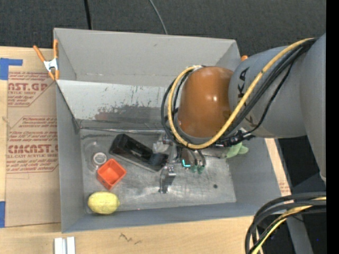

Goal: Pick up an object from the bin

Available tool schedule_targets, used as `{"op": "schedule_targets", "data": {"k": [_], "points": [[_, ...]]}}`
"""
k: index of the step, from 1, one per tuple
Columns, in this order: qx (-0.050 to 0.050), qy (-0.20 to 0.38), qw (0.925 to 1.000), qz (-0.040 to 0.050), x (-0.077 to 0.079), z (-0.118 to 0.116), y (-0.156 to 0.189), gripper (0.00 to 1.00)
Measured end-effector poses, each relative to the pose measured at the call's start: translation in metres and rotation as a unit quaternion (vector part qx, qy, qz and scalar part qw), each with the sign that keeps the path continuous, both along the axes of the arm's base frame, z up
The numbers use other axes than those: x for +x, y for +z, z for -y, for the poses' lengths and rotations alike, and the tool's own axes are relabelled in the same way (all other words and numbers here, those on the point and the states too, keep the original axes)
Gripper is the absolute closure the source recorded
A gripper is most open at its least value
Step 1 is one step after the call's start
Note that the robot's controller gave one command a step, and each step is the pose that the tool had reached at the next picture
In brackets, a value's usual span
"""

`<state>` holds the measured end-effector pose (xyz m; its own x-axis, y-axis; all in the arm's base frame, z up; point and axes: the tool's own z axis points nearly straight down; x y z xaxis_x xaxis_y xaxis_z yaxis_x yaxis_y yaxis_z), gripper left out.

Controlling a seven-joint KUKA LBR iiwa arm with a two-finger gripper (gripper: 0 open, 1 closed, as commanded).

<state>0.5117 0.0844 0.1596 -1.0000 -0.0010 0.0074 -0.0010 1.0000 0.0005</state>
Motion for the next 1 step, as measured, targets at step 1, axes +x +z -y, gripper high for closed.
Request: {"op": "schedule_targets", "data": {"k": [1], "points": [[0.000, 0.000, 1.0000, 0.0037, 0.0020, 0.0004, 0.0036, 0.00]]}}
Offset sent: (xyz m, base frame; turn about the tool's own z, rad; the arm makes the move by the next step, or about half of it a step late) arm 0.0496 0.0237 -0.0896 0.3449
